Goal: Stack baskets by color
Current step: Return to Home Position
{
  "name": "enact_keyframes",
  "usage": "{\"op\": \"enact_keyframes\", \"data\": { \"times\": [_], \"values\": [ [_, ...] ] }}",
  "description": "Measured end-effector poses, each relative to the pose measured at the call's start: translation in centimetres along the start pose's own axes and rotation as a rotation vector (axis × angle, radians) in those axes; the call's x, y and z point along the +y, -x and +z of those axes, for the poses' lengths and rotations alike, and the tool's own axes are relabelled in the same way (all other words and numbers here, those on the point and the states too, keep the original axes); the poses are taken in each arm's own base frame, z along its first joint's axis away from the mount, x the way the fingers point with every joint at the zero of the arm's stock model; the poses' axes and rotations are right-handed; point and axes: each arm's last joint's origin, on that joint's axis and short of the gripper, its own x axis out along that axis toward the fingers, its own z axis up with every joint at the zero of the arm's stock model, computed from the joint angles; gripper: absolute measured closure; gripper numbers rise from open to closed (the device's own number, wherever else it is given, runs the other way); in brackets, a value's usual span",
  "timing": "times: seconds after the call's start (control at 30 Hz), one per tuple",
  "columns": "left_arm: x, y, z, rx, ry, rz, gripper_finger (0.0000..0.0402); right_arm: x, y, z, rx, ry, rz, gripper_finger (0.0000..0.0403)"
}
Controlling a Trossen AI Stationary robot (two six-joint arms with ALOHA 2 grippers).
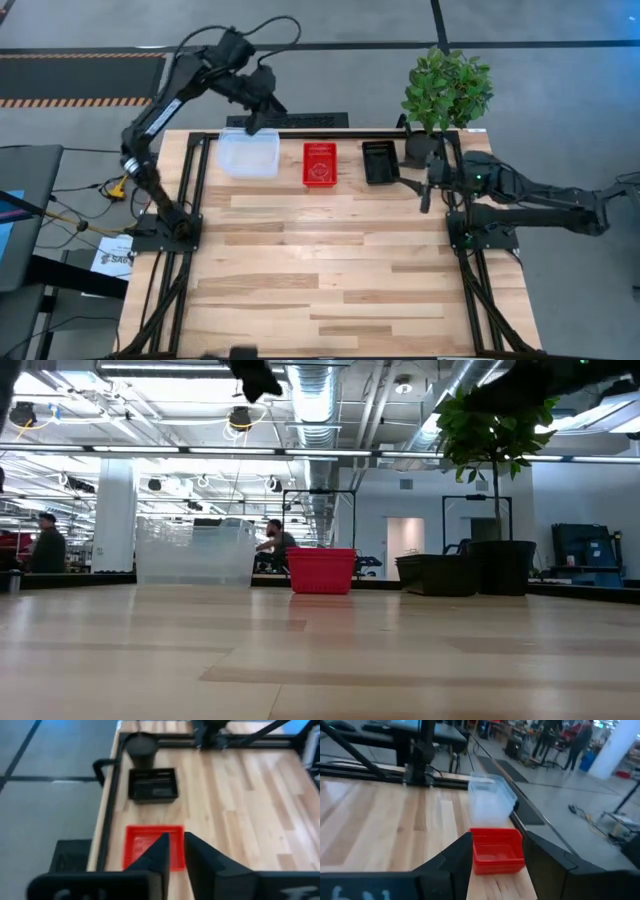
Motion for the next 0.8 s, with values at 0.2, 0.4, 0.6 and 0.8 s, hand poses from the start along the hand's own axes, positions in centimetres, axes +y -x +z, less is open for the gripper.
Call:
{"op": "enact_keyframes", "data": {
  "times": [0.2,0.4,0.6,0.8],
  "values": [
    [-5.6,1.3,-1.1,-0.085,-0.020,0.029,0.0398,-0.2,0.9,-1.9,-0.023,-0.022,-0.018,0.0212],
    [-11.1,1.1,-3.8,-0.314,-0.101,0.091,0.0400,-0.2,1.0,-2.9,-0.072,-0.042,0.003,0.0212],
    [-13.8,-3.5,-8.7,-0.589,-0.152,0.059,0.0401,-0.6,0.6,-2.9,-0.081,-0.092,0.025,0.0212],
    [-14.6,-7.1,-13.1,-0.709,-0.130,0.091,0.0401,-0.5,-0.2,-3.3,-0.038,-0.132,0.048,0.0212]
  ]
}}
